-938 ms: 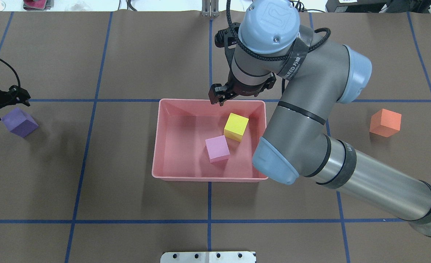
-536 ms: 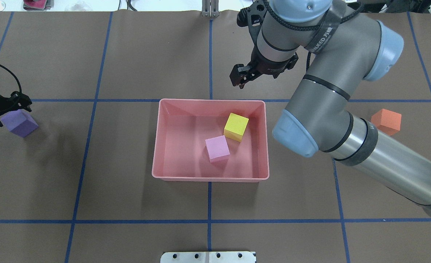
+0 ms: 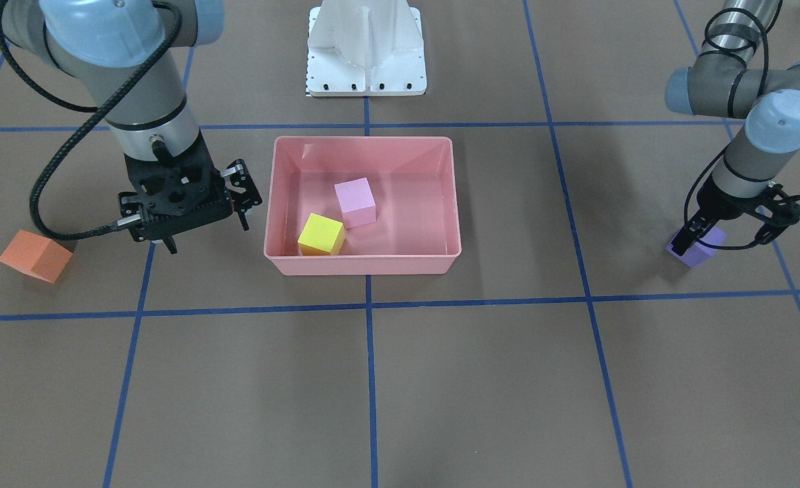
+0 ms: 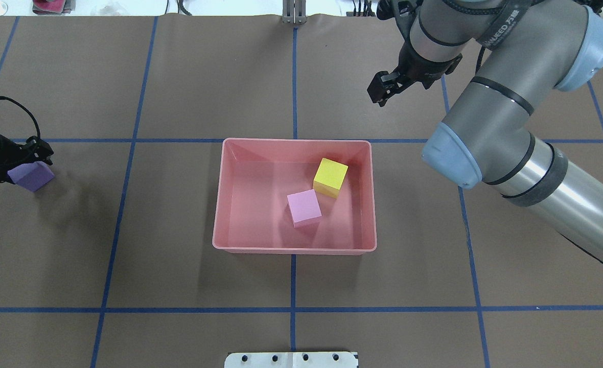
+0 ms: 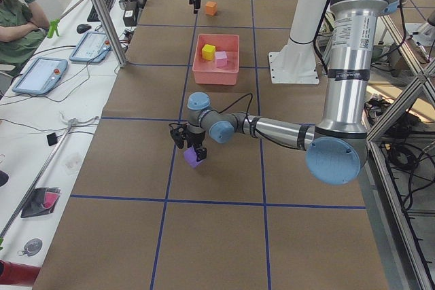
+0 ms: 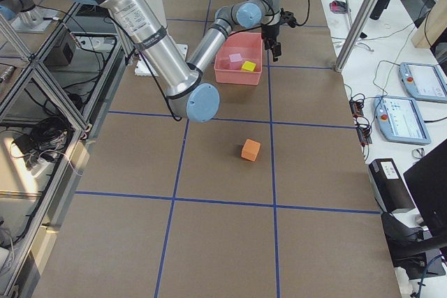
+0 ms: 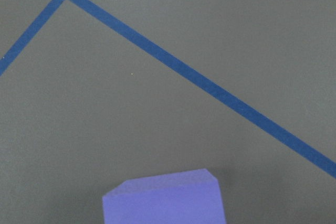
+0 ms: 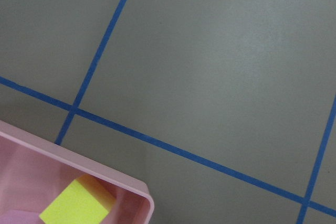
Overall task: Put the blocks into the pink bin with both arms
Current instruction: 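Release yellow cube, withdraw right gripper while left gripper grasps purple cube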
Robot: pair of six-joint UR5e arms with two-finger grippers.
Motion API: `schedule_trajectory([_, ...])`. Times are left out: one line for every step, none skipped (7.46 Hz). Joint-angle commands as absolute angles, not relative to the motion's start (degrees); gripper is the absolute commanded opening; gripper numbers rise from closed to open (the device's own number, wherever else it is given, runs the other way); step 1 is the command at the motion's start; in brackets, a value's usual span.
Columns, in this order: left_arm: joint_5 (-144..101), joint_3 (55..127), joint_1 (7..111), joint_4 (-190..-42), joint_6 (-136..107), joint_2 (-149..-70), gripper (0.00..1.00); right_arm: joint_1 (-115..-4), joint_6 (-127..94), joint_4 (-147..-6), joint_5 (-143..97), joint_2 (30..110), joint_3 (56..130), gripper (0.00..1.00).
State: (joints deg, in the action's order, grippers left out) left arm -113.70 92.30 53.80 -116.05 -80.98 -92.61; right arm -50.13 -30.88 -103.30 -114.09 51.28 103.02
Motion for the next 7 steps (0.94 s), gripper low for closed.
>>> schedule_trajectory([-114.25, 94.46, 54.49, -115.32, -80.6, -92.2, 0.0, -53.16, -29.36, -103.27, -116.79, 53.16, 102.92, 0.99])
schedule_trajectory([-114.26, 95.61, 55.8, -113.05, -80.42, -92.55, 0.0, -55.0, -26.57, -103.27, -118.2, 54.65, 102.92, 0.99])
schedule_trajectory([-115.3, 97.97, 58.16, -108.07, -75.11, -93.42, 0.0, -57.63, -24.19, -103.27, -119.43, 56.84, 102.92, 0.99])
schedule_trajectory([-115.66, 99.91, 59.66, -102.36, -72.45, -96.04, 0.0, -59.14, -23.39, -103.27, -119.88, 59.13, 102.48, 0.99])
schedule_trajectory([-115.84, 102.37, 60.29, -95.43, -72.51, -100.07, 0.0, -60.28, -18.16, -101.88, -119.62, 62.37, 101.78, 0.99])
schedule_trajectory([-115.84, 103.52, 60.38, -89.53, -72.51, -104.28, 0.0, -61.95, -17.93, -101.52, -119.97, 65.71, 100.91, 0.99])
schedule_trajectory([-115.84, 103.88, 60.29, -87.91, -72.86, -106.24, 0.0, -64.23, -17.84, -101.25, -121.8, 70.18, 100.12, 0.99])
